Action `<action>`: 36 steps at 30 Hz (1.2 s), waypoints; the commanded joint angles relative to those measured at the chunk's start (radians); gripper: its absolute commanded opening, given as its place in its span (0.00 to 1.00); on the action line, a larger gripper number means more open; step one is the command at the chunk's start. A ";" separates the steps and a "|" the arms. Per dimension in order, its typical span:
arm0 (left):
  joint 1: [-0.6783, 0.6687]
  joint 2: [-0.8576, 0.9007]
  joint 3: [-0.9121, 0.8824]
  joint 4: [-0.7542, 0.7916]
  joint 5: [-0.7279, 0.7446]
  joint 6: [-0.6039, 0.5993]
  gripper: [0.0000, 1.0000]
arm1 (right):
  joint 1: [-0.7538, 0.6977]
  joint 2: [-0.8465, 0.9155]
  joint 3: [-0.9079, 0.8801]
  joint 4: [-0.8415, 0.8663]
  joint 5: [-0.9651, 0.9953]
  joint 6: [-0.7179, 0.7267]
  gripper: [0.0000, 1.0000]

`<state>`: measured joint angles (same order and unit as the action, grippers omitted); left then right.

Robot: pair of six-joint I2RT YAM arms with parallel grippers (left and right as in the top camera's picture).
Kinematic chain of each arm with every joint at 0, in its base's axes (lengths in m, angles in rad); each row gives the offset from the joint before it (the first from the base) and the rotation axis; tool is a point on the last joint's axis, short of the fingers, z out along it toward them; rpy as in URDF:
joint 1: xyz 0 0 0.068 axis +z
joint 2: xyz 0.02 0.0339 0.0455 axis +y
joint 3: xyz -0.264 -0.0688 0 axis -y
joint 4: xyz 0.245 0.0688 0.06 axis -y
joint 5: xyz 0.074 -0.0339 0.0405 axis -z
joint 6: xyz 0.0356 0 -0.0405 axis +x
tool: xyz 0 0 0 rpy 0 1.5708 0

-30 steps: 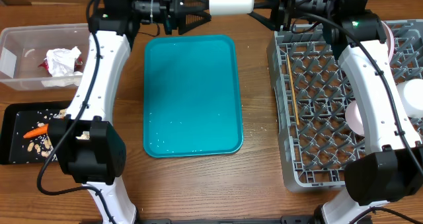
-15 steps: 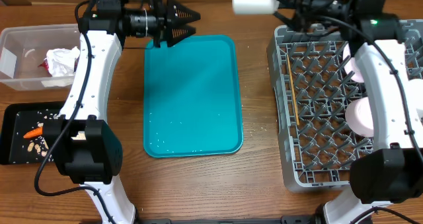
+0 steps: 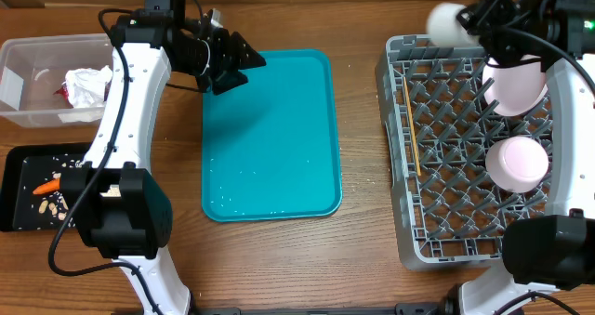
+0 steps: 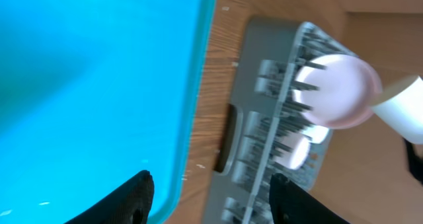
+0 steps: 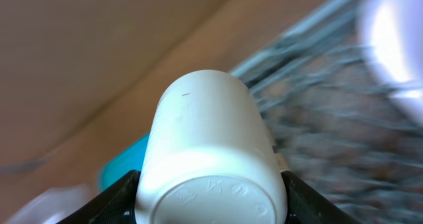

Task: Sort waste into correct bins and load items into the dishwasher rack
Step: 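Carry the cup right over the dish rack with the right gripper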

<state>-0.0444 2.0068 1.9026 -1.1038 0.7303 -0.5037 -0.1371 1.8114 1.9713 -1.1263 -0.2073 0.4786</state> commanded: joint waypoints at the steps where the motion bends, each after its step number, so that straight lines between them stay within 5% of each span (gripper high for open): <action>1: -0.025 -0.023 0.003 -0.018 -0.122 0.059 0.61 | 0.002 -0.003 0.026 -0.027 0.337 -0.042 0.36; 8: -0.069 -0.023 0.003 -0.049 -0.197 0.063 0.64 | -0.003 0.000 -0.011 -0.050 0.480 -0.049 0.38; 36: -0.100 -0.023 -0.002 -0.085 -0.240 0.093 0.70 | -0.034 0.204 -0.073 -0.050 0.314 -0.041 0.41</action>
<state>-0.1379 2.0068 1.9026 -1.1866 0.5140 -0.4339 -0.1699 2.0090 1.9041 -1.1790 0.1154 0.4404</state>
